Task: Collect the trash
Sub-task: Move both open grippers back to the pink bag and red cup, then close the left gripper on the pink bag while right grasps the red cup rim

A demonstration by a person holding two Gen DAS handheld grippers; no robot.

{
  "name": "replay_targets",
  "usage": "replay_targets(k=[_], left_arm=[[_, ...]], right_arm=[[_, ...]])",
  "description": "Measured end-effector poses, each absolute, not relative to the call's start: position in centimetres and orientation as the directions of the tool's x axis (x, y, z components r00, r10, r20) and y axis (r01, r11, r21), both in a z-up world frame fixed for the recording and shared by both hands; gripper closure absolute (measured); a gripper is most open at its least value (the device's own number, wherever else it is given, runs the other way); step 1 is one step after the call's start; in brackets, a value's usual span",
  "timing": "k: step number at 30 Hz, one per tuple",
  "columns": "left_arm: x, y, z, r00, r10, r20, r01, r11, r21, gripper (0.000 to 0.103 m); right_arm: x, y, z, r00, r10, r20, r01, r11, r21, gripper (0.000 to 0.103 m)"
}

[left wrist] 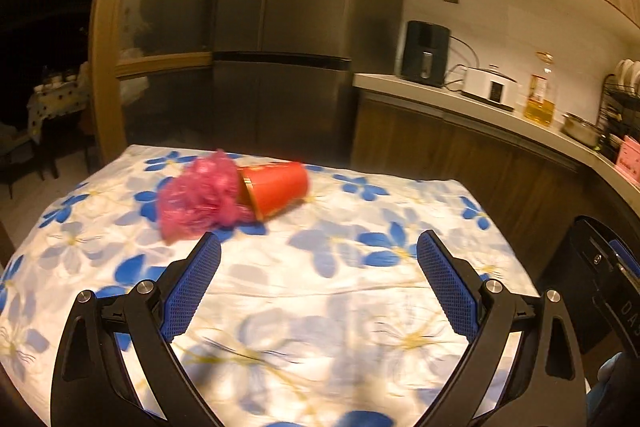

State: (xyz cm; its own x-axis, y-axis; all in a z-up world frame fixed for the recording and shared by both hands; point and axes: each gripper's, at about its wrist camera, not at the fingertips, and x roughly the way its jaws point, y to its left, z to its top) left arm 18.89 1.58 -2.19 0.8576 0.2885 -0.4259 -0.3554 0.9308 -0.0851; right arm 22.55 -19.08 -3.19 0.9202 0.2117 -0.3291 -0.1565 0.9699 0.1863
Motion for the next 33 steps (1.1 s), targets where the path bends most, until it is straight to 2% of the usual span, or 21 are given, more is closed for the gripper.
replay_targets(k=[18,24,30,33], left_arm=[[19.3,11.3,-3.4,0.813,0.385,-0.437,-0.464,0.882,-0.086,0.009],[21.9,15.4,-3.4,0.812,0.36,-0.459,-0.466,0.874,-0.139,0.009],[25.5,17.3,-4.6,0.799,0.328,-0.505,-0.431,0.897,-0.1,0.009],[26.7,18.4,-5.5,0.794,0.252,-0.554,-0.395,0.906,-0.153,0.013]], right_arm=[[23.9,-9.4,-4.0,0.887,0.297,-0.354,-0.259,0.954,0.153,0.024],[24.8,-5.9,-4.5,0.875,0.324,-0.361,-0.291,0.946,0.143,0.024],[26.3,-2.2,-5.3,0.86,0.335,-0.385,-0.312,0.942,0.122,0.024],[27.1,-0.5,-5.8,0.848,0.343,-0.403,-0.325,0.939,0.114,0.024]])
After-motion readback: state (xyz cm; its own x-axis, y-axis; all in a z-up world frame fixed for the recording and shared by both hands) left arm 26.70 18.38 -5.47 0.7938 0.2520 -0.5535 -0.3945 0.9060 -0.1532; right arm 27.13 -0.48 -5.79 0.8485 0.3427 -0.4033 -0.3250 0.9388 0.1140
